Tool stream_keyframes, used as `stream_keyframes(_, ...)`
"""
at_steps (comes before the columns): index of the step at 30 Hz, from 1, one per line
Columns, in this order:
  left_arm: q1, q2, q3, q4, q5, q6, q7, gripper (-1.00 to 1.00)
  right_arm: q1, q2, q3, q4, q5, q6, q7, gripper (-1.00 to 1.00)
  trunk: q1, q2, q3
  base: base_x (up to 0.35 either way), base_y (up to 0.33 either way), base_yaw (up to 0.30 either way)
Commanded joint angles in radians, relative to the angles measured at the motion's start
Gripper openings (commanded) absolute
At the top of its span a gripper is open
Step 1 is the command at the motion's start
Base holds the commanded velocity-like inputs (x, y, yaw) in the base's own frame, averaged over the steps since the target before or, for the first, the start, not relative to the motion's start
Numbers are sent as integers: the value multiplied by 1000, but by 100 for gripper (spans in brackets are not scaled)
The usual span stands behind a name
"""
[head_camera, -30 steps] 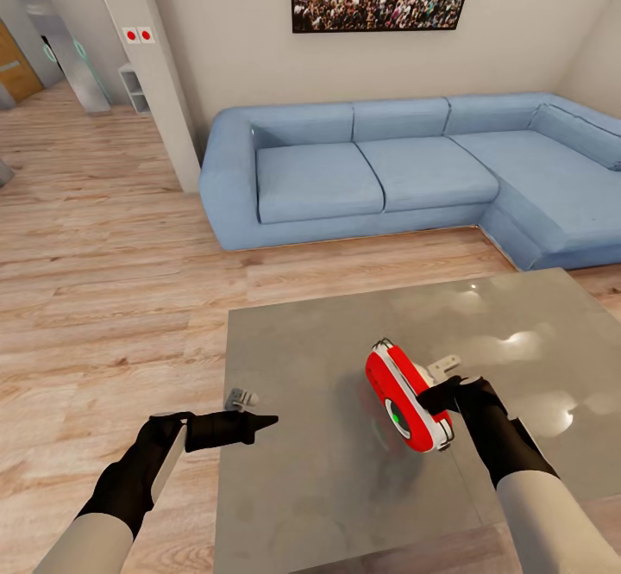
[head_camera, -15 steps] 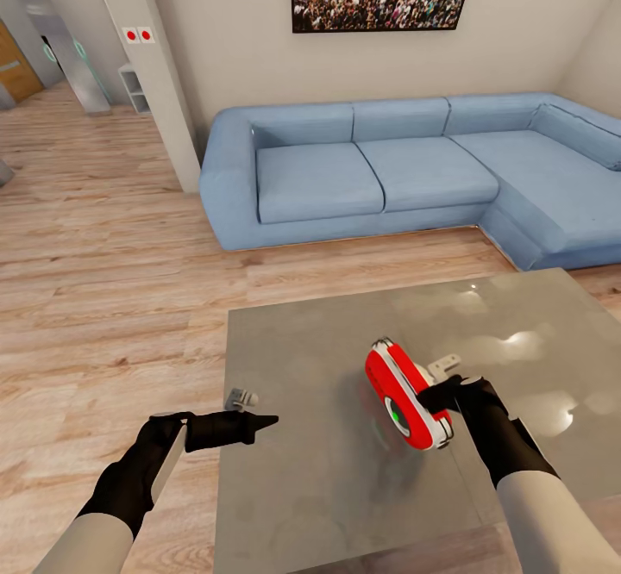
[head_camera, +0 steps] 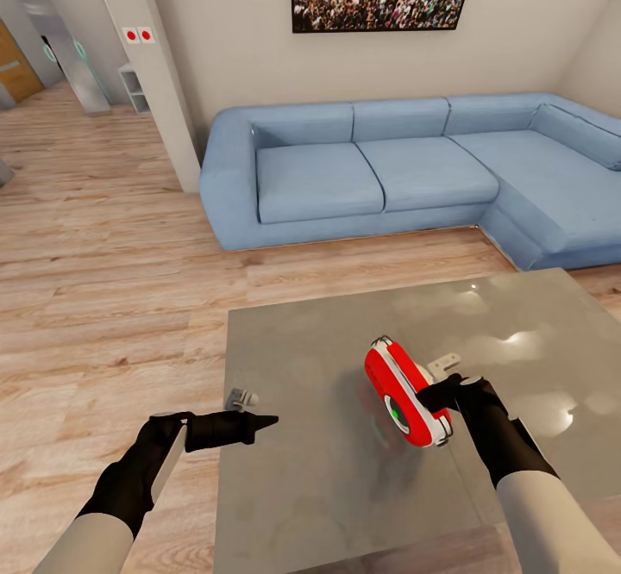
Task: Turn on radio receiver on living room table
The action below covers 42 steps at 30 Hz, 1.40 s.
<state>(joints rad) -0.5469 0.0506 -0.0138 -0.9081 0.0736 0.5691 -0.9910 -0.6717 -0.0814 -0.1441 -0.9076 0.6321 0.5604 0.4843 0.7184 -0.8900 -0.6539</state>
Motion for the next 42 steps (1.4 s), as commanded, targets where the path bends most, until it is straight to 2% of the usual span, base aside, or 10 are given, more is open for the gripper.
stream_keyframes(1, 0, 0, 0, 0, 0, 0, 0, -100, 0, 0, 0, 0, -2, 0, -1, -100, 0, 0, 0, 0, 0, 0)
stream_keyframes(9, 0, 0, 0, 0, 0, 0, 0, -100, 0, 3, 0, 0, -2, -3, -4, -100, 0, 0, 0, 0, 0, 0)
stream_keyframes(16, 0, 0, 0, 0, 0, 0, 0, -100, 0, 18, 1, 21, -3, -20, -46, -100, 0, 0, 0, 0, 0, 0)
stream_keyframes(22, 0, 0, 0, 0, 0, 0, 0, -100, 0, 20, -1, 48, -3, -26, -53, -100, 0, 0, 0, 0, 0, 0)
stream_keyframes(42, 0, 0, 0, 0, 0, 0, 0, -100, 0, 20, -2, 53, -4, -40, -56, -100, 0, 0, 0, 0, 0, 0)
